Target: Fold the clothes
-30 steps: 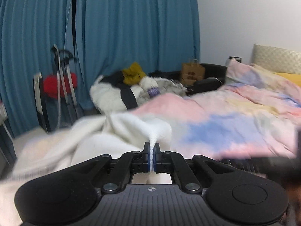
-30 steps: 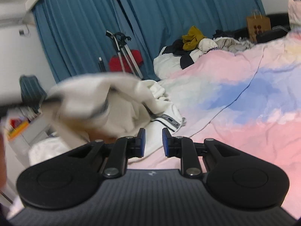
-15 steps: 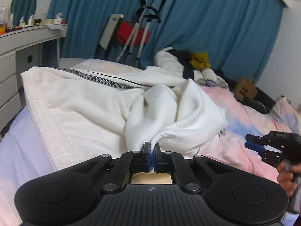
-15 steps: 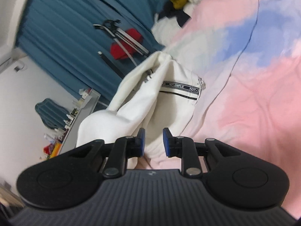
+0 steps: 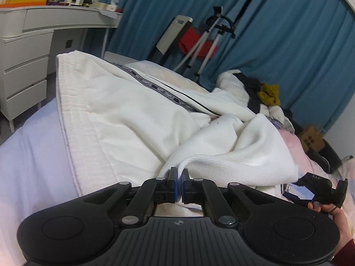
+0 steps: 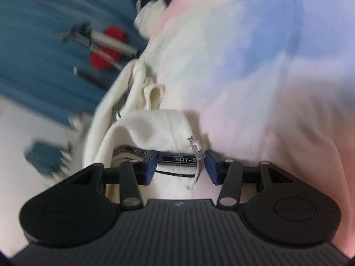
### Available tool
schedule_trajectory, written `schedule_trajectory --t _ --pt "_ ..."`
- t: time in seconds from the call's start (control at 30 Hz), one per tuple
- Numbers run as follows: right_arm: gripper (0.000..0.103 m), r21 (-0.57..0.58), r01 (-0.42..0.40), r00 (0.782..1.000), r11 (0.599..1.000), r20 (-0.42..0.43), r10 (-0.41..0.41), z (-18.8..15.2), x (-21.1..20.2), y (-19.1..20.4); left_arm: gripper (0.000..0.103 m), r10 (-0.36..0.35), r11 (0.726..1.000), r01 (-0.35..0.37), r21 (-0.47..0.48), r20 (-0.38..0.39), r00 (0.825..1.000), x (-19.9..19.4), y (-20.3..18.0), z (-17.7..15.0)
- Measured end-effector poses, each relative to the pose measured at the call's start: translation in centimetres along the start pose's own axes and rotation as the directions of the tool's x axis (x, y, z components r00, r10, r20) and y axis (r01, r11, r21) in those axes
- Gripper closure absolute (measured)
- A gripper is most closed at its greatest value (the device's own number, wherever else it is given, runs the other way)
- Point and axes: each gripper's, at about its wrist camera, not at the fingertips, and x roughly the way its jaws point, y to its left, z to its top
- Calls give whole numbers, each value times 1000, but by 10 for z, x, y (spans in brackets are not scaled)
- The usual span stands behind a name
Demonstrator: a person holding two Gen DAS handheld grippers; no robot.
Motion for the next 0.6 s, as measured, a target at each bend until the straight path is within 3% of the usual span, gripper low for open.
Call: schedule_trajectory --t 0.07,0.17,0.23,0.33,0.47,0.6 --pt "40 -116 8 1000 993 -29 -11 2 10 12 100 -1 1000 1 -8 0 1000 2 3 0" --pt "38 -254 0 999 967 -32 -9 6 14 30 100 -3 1000 3 -13 2 1000 2 6 1" --pt "56 -300 1 1000 954 -15 -6 9 9 38 100 -8 1000 8 -15 6 1000 1 7 0" --pt "72 -333 -10 999 943 28 20 17 -11 47 100 -25 1000 25 -9 17 1000 -3 4 -1" --pt "74 -389 47 986 920 163 19 27 -54 66 100 -86 996 84 43 55 995 -14 -8 -4" --pt "74 -416 114 938 902 344 40 43 -104 73 100 -189 978 178 108 94 978 -26 -22 -8"
